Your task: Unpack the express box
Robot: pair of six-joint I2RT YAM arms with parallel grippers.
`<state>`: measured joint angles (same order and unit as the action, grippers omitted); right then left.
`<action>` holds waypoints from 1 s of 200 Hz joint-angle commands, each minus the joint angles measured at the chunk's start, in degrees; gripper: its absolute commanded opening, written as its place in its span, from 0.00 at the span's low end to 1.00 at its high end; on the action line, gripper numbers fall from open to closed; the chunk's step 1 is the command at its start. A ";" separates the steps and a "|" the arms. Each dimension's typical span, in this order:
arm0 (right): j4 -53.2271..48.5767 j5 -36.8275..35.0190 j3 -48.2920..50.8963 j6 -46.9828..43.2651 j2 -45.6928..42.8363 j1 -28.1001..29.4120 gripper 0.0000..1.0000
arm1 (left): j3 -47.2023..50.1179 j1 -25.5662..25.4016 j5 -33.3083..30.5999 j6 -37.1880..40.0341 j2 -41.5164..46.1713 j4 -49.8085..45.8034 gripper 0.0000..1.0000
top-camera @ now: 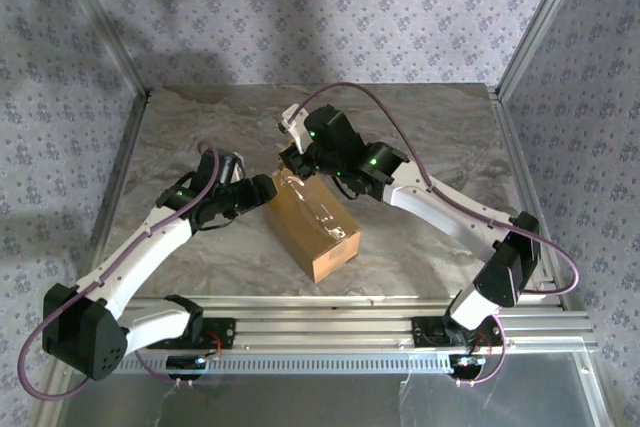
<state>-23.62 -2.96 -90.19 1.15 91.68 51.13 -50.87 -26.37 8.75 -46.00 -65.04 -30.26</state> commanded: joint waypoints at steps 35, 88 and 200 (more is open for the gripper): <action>-0.04 -2.56 -1.57 -1.64 1.31 0.70 0.00 | -0.01 -0.17 -0.09 -0.16 -0.97 -3.19 0.75; -0.83 -4.49 -1.35 -1.94 2.61 1.93 0.00 | -0.43 -0.16 1.34 -1.05 -1.11 -2.25 0.75; -0.51 -6.00 0.87 -1.16 1.86 3.06 0.00 | -14.33 1.60 -4.71 6.41 -3.79 -12.18 0.78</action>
<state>-22.87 -8.21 -90.26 0.49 93.38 53.78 -62.06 -25.87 5.93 -42.65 -67.44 -39.09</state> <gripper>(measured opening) 0.219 0.780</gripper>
